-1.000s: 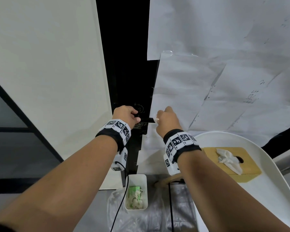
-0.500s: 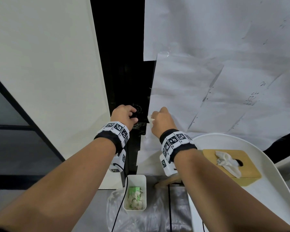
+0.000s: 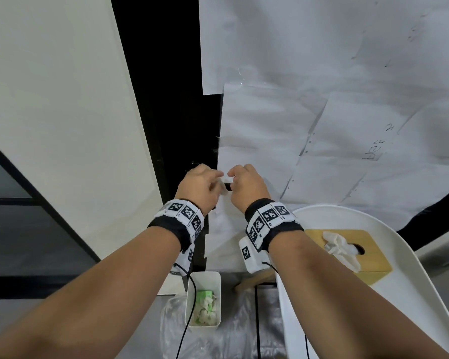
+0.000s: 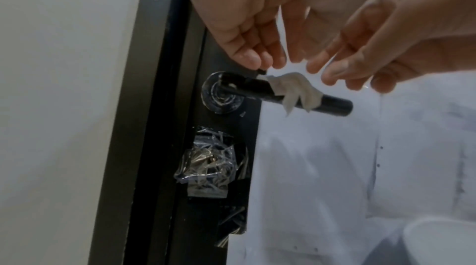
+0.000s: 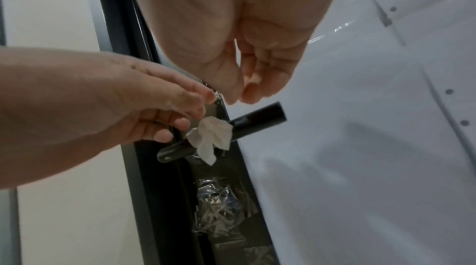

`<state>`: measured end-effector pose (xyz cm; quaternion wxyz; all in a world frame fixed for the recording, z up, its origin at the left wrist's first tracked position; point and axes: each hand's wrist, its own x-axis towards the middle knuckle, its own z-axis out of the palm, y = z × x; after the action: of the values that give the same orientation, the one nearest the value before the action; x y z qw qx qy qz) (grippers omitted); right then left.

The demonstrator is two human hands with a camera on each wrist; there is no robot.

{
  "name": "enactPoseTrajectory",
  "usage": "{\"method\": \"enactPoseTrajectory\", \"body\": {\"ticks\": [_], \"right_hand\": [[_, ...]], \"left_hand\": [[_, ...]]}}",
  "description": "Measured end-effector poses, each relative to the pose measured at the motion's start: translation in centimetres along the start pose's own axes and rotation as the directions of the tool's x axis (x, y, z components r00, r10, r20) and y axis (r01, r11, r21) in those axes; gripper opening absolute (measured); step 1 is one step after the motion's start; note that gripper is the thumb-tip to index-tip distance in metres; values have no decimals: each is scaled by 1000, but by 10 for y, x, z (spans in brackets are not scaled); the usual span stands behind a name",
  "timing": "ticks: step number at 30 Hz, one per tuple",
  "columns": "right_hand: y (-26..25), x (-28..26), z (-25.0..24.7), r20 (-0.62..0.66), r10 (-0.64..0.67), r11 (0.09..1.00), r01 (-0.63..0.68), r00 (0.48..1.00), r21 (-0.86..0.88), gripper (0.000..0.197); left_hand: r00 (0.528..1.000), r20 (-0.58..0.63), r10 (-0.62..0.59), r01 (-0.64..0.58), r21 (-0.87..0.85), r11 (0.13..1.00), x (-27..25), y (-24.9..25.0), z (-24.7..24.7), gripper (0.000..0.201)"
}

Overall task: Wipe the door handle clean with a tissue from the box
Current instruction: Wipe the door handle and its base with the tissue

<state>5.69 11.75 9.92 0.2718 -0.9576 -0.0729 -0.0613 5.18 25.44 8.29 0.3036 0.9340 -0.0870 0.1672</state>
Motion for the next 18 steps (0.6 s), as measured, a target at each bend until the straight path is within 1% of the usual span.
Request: {"method": "enactPoseTrajectory", "body": {"ticks": [2, 4, 6, 9, 12, 14, 16, 18], "right_hand": [[5, 1, 2, 41, -2, 991, 7, 999, -130, 29], [6, 0, 3, 61, -36, 974, 48, 998, -221, 20], [5, -1, 5, 61, -71, 958, 85, 996, -273, 14], [4, -1, 4, 57, -98, 949, 110, 994, -297, 11], [1, 0, 2, 61, -106, 945, 120, 992, -305, 11], [-1, 0, 2, 71, -115, 941, 131, 991, -313, 13], [-3, 0, 3, 76, -121, 938, 139, 990, -318, 14], [-5, 1, 4, 81, -118, 935, 138, 990, -328, 14]], "left_hand": [[999, 43, 11, -16, 101, 995, 0, 3, 8, 22], [994, 105, -2, -22, 222, 975, 3, 3, 13, 19], [995, 100, -3, -23, 260, 965, 5, 1, 14, 18], [999, 37, -16, 7, 227, 974, 1, -4, 9, 15], [999, -13, -45, 46, 209, 977, -3, -14, 0, 18], [996, -12, -84, 85, 186, 979, -3, -20, -7, 20], [989, 6, -151, 148, 163, 975, -4, -25, -10, 22], [980, -41, -196, 199, 76, 977, -7, -30, -11, 22]]}}
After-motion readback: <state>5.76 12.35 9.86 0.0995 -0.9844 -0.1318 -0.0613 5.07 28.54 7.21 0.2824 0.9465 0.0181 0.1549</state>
